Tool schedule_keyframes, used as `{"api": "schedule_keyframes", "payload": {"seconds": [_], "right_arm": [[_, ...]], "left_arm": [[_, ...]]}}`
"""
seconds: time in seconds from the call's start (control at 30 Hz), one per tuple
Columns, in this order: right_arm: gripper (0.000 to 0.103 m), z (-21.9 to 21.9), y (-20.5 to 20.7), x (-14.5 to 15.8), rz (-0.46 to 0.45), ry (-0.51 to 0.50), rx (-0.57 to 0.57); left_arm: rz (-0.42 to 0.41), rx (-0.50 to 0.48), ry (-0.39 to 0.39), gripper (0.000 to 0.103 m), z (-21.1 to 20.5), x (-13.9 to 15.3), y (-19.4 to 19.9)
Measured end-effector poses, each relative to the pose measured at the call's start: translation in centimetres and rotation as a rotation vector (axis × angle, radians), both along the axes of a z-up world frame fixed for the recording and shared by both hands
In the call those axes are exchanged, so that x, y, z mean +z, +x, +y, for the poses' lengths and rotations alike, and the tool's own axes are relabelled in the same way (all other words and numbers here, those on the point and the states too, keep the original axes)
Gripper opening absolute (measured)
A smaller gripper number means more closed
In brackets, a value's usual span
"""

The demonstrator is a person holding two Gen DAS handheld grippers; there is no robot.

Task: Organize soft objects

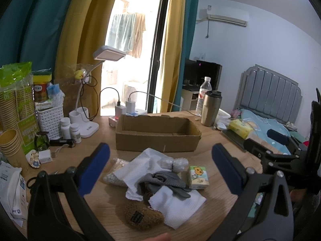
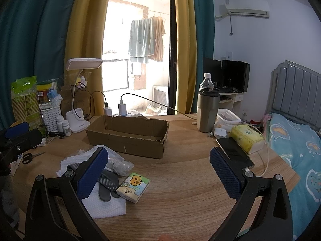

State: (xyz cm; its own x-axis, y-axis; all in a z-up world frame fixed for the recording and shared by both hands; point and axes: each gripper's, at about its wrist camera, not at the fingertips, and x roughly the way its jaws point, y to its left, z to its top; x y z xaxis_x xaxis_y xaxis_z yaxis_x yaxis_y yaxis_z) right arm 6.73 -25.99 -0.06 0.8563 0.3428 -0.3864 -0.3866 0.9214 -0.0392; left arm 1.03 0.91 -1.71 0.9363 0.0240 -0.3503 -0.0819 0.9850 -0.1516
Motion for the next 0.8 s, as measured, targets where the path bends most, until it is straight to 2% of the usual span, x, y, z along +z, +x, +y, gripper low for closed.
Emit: {"api": "schedule_keyframes", "payload": {"seconds": [0.8], "right_arm": [[0.103,0.88,-0.25,-0.19,0.006,-0.006,0.015]], "left_arm": [[0.005,0.002,0.0,0.103,-0.04,-0.05,-0.02]]}}
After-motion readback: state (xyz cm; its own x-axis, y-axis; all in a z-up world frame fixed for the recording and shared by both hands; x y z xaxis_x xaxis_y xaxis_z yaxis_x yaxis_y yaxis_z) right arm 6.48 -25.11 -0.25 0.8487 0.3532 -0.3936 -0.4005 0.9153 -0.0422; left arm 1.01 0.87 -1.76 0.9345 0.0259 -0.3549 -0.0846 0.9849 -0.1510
